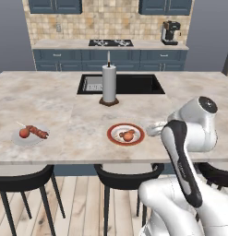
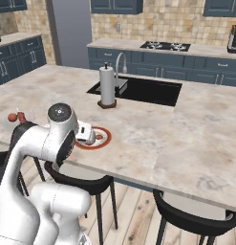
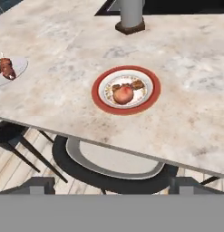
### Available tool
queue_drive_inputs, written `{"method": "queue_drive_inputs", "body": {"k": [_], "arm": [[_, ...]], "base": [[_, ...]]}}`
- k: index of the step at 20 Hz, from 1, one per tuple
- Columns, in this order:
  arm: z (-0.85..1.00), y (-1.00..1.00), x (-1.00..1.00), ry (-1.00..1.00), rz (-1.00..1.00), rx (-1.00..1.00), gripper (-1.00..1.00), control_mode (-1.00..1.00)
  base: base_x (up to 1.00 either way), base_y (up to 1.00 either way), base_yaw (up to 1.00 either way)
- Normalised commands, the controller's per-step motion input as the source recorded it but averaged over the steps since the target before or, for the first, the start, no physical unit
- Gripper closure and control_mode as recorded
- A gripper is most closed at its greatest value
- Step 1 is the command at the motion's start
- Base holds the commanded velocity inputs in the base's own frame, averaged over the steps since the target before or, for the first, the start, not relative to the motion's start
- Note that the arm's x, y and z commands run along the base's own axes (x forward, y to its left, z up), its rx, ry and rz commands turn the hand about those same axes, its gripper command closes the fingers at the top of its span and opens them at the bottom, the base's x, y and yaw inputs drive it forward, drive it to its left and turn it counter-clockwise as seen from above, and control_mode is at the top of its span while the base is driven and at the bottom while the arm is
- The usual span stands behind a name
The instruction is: Pick up each peach from the fridge and place one peach on each plate on the dining counter.
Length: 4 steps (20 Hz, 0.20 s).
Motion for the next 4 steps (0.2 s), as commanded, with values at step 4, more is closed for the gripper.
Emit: {"method": "queue_drive_inputs", "body": {"k": [4], "arm": [[0.16,-0.01,-1.0,-0.19,0.04,0.0,-1.0,-1.0]], "base": [[0.0,0.0,0.0]]}}
